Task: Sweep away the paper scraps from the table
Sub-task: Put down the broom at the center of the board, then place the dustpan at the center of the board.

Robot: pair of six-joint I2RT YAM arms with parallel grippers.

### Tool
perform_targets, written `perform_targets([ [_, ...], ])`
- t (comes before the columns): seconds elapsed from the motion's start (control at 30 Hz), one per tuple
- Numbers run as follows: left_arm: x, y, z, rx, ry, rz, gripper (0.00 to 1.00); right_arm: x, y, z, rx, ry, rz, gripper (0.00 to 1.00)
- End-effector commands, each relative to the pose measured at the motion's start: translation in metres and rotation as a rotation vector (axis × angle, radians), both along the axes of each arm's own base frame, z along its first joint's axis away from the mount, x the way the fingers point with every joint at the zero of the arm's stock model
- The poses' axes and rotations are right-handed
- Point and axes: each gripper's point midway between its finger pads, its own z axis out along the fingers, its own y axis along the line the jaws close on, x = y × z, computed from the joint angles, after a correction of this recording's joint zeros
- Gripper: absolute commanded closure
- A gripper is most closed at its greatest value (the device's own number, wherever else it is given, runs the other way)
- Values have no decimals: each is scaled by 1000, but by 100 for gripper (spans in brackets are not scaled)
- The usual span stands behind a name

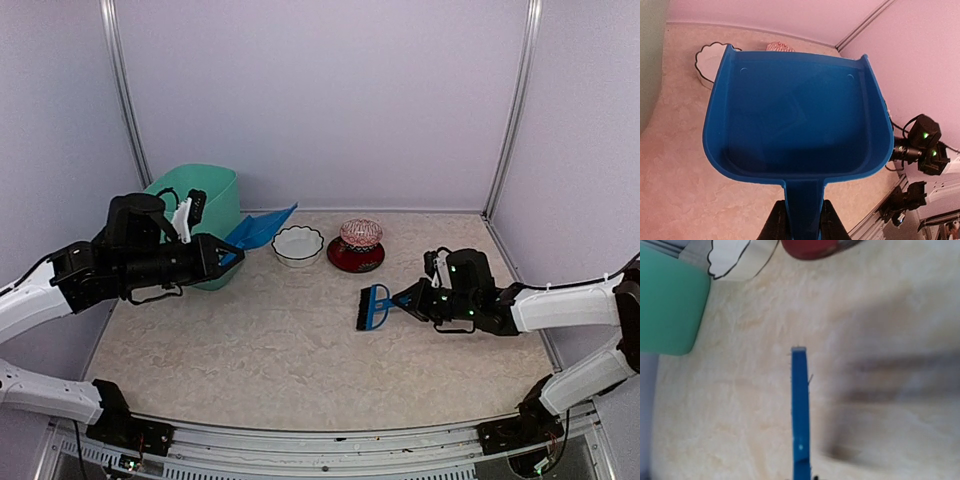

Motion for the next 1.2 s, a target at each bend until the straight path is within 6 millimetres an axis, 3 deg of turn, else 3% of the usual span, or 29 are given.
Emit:
perform_targets([
  [0.0,-6,-10,-32,148,-1,33,100,7,19,1,128,40,33,100],
  [0.27,-21,-46,-68,253,24,-45,100,11,24,-40,69,128,57,99],
  [0.47,-20,-60,-95,316,79,-78,100,11,9,-62,-37,148,36,65],
  [0.7,-16,-73,-122,359,105,-94,100,9,-30,-73,-192,149,-55,39],
  [0.83,-9,-80,-140,402,121,-82,100,13,-64,-67,-355,108,-149,28],
  [0.97,-1,-86,-155,436,149,-46,100,15,-89,-45,-460,40,-216,12],
  [1.17,10,-96,-177,464,193,7,100,16,-115,-13,-570,-45,-281,10],
])
